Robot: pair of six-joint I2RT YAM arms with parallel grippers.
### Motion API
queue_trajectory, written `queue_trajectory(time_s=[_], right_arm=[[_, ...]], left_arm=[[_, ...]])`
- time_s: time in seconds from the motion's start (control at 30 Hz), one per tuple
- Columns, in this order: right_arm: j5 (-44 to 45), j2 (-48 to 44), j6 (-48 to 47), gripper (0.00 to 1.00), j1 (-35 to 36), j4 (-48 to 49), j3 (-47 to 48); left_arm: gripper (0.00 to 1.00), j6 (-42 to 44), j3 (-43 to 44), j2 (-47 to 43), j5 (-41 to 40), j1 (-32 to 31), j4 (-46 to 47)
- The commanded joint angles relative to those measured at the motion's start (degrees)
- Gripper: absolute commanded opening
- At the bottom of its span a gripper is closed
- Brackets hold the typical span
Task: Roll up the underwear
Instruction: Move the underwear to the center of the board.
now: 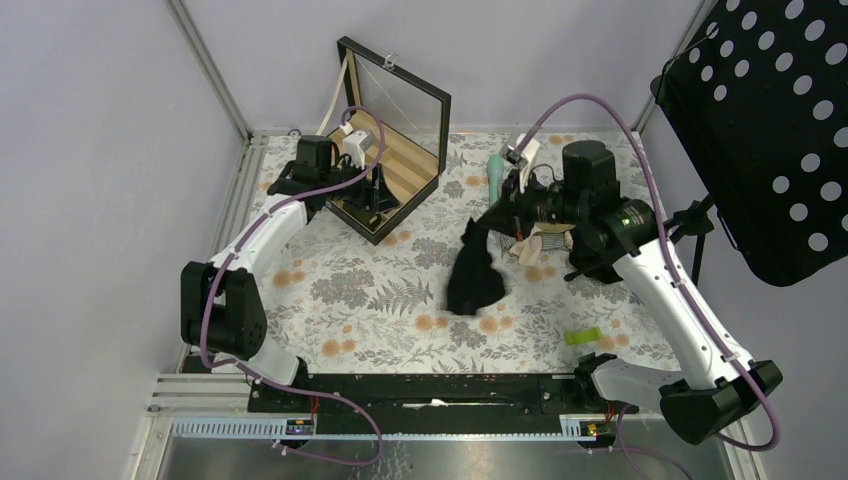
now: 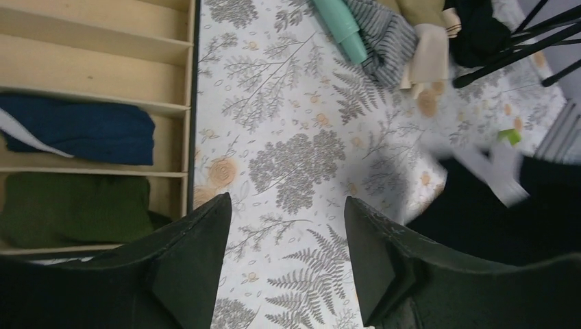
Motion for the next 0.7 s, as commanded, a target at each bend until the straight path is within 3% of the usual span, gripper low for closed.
queue_trajectory(time_s=[0.0,0.1,0.27,0.33,0.43,0.5,0.57,0.67], right_arm=[[-3.2,2.5,3.4,0.00,1.8,1.7,8.4],[3.4,2.2,3.1,0.00,1.6,2.2,3.5],[14.6,1.7,12.0,0.01,-4.1,6.1,-11.0],[20.3,4.2,15.1,0.09,-6.5,4.0,-14.7],[20.6,5.8,17.5,0.35,-11.9,2.0,-19.1],[20.8,4.9,16.3,0.48,-12.6,1.6,-19.5],[17.5,3.9,13.2,0.51,-12.6,1.9,-18.7],[6.4,2.5,-0.6,0.47,-11.5,0.8,-17.9]], left_arm=[[0.66,4.1,2.2,-4.5,-4.9,0.1,-1.2],[0.66,5.7,2.0,-5.3,-6.8,0.1,-1.7],[0.67,6.6,1.1,-6.5,-7.4,0.1,-2.5],[0.67,7.0,0.1,-6.7,-7.2,0.1,-2.6],[0.67,7.6,-1.2,-6.9,-6.5,0.1,-3.1],[0.67,9.3,-2.0,-7.2,-6.4,-0.1,-4.0],[0.66,12.9,-2.6,-7.4,-4.7,-0.2,-6.3],[0.60,28.8,-5.7,-9.9,1.1,-1.3,-12.4]])
